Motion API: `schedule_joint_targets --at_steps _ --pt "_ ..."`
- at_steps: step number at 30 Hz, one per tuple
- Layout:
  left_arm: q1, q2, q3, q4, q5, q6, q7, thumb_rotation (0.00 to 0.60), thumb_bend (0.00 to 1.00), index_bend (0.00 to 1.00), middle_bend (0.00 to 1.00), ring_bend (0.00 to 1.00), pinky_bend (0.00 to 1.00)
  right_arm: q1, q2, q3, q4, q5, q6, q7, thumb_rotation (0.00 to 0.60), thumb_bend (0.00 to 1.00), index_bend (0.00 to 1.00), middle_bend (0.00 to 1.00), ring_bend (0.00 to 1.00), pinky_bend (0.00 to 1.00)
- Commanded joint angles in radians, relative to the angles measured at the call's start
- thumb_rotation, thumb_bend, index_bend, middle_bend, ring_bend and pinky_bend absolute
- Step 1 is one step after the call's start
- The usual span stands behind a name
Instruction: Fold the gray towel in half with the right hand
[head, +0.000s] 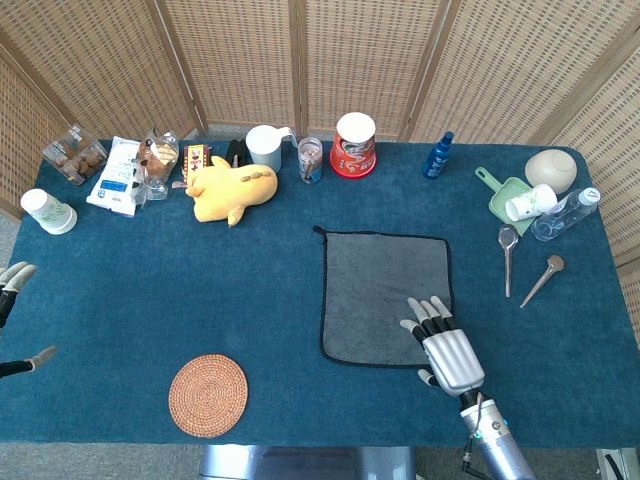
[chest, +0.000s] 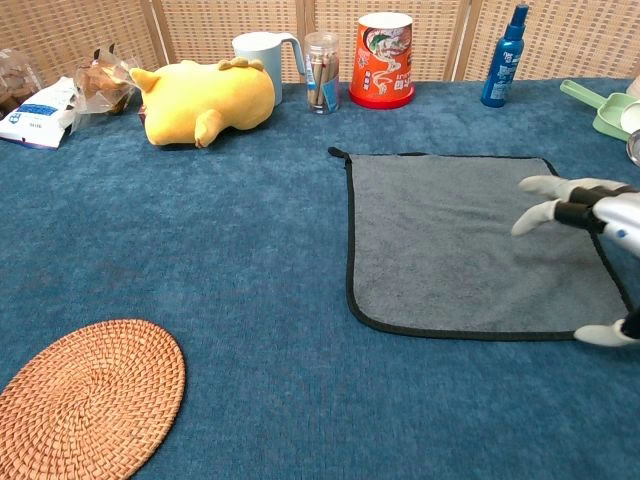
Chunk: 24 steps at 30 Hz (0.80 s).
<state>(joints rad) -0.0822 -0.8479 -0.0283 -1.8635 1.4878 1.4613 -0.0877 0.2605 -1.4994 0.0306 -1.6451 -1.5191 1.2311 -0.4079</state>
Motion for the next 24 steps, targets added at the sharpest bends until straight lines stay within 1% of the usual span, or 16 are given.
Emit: schedule_joint_targets --at_steps 1,9,24 --pt "0.0 0.0 -0.001 0.0 -0.002 0.0 -0.002 0.6 0.11 0.0 0.0 0.0 0.0 0.01 -0.02 0.002 0.002 0.009 -0.012 -0.01 0.6 0.0 0.23 0.0 0.0 0.0" --pt "0.0 0.001 -0.005 0.003 -0.013 -0.004 -0.006 0.6 0.11 0.0 0.0 0.0 0.0 0.039 -0.069 0.003 0.034 -0.009 -0.024 -0.014 0.6 0.0 0.24 0.0 0.0 0.0" --pt "-0.003 -0.004 -0.008 -0.001 -0.024 -0.011 0.01 0.6 0.11 0.0 0.0 0.0 0.0 0.076 -0.101 -0.002 0.073 -0.018 -0.049 0.005 0.6 0.0 0.25 0.0 0.0 0.0"
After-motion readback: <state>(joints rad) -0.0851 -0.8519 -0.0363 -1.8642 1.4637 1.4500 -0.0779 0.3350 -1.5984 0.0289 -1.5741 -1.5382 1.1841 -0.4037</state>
